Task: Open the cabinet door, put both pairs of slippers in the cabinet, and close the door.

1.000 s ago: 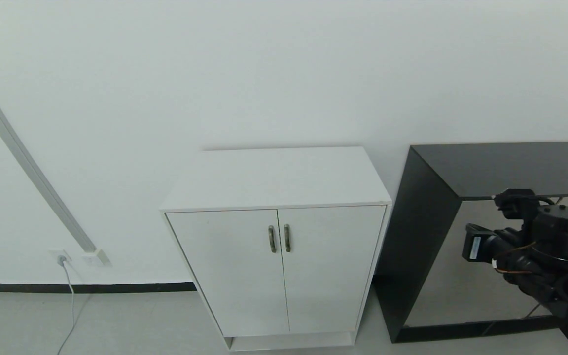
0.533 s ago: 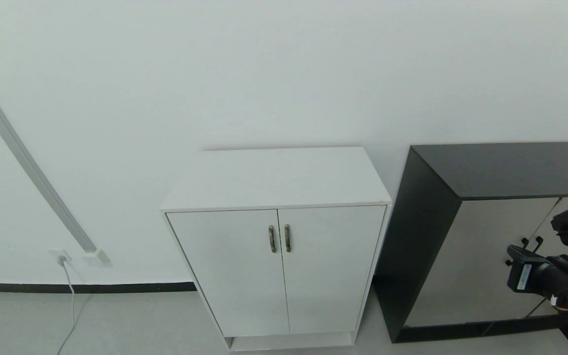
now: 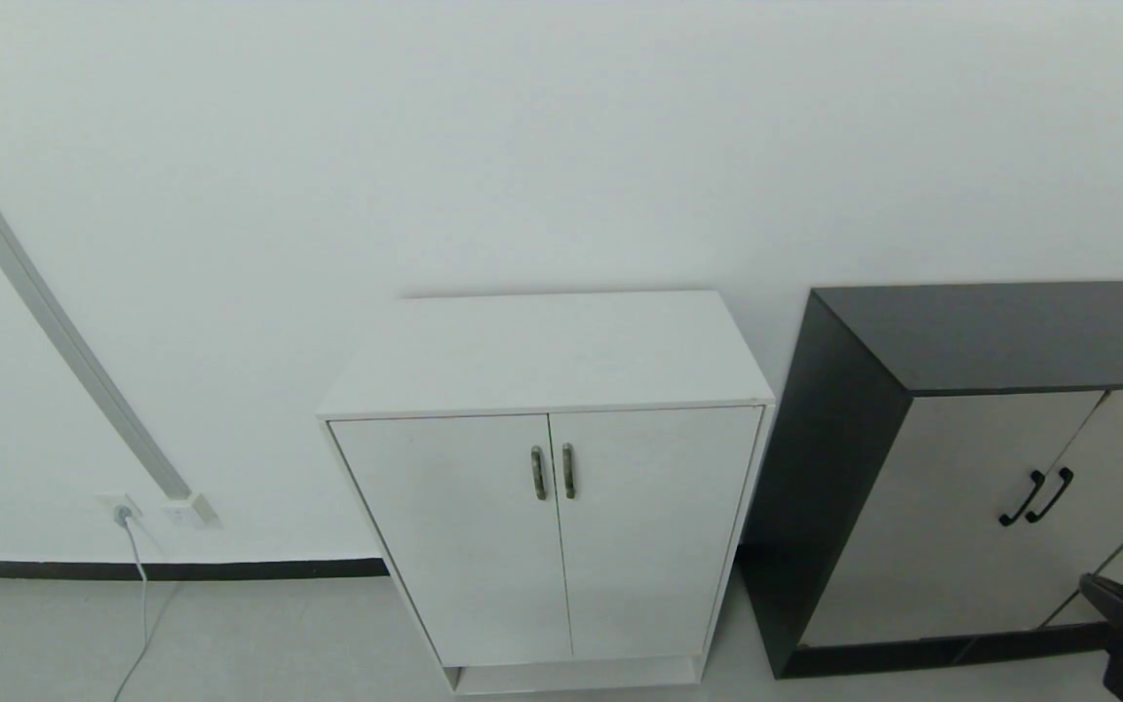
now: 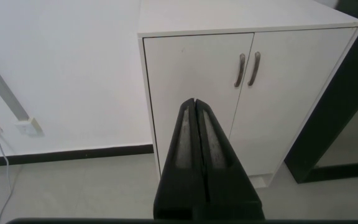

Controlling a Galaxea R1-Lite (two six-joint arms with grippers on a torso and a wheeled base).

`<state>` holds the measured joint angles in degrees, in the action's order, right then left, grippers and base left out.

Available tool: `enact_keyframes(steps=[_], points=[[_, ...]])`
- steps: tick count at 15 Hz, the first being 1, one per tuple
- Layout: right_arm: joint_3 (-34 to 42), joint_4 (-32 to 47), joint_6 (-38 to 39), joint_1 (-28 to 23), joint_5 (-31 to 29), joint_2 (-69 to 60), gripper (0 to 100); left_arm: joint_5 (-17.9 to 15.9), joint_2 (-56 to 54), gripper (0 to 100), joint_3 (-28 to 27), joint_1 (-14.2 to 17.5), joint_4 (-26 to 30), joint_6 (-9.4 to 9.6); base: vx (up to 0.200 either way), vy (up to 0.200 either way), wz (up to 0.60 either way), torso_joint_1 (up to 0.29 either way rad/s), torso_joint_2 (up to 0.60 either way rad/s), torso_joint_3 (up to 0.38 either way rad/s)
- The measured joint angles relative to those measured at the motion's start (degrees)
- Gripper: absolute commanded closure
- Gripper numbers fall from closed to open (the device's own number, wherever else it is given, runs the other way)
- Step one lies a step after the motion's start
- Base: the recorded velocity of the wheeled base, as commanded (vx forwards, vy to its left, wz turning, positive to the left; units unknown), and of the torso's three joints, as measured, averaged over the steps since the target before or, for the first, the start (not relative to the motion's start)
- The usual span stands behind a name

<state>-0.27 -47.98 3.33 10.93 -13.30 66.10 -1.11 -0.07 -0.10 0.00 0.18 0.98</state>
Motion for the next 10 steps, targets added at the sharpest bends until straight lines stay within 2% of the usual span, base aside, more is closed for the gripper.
enact_keyframes(steps=[6,10], points=[[0.3,33.2,-0.2,-0.3,7.5,-24.4,100,0.0,0.0,100,0.0,0.0,0.0,0.0,0.0,0.0,0.0,0.0,0.0,0.0],[0.3,44.8,-0.5,0.2,13.1,-35.4,100,0.0,0.0,100,0.0,0.0,0.0,0.02,0.0,0.0,0.0,0.0,0.0,0.0]])
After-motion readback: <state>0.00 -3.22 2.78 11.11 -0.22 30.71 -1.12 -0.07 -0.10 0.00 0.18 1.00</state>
